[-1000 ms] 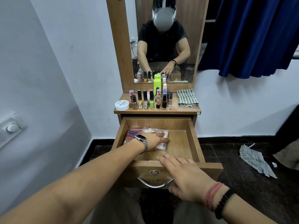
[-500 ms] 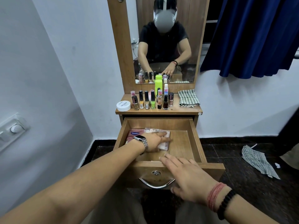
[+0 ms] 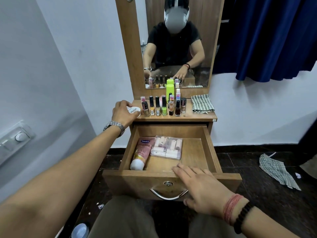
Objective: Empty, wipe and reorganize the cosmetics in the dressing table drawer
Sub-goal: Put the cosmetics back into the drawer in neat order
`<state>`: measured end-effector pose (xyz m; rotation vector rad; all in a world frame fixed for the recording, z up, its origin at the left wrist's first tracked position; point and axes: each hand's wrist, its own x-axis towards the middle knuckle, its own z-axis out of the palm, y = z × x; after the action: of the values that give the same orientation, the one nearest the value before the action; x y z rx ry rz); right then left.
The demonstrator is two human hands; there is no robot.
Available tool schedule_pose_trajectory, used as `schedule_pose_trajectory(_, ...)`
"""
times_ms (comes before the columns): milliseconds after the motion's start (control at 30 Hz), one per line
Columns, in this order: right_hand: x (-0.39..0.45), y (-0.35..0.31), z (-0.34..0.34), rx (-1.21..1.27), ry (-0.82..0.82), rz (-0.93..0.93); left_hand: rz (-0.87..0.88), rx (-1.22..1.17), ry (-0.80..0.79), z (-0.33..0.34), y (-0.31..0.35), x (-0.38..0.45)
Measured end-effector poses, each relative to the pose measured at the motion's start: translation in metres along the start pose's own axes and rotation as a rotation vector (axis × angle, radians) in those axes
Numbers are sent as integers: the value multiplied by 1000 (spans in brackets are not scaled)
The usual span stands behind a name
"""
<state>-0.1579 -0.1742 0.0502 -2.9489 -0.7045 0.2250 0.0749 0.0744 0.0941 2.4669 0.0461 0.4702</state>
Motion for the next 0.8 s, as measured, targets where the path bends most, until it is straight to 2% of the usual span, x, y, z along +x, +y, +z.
schedule_pose_trajectory(100, 1, 0, 1, 1, 0, 2, -36, -21, -68, 5, 0, 9)
schedule_pose_trajectory(300, 0, 0, 0, 4, 3, 0, -134, -64, -91, 10, 5, 18)
schedule_pose_trajectory(533, -1, 1, 0, 2, -1, -3, -107, -16, -58, 6, 4, 10)
schedule_pose_trajectory(700, -1, 0, -1, 5, -7, 0, 56, -82, 168, -12, 7, -11)
schedule_pose_trajectory(800, -1, 0, -2, -4, -10, 0, 249, -109, 119, -15, 16, -37)
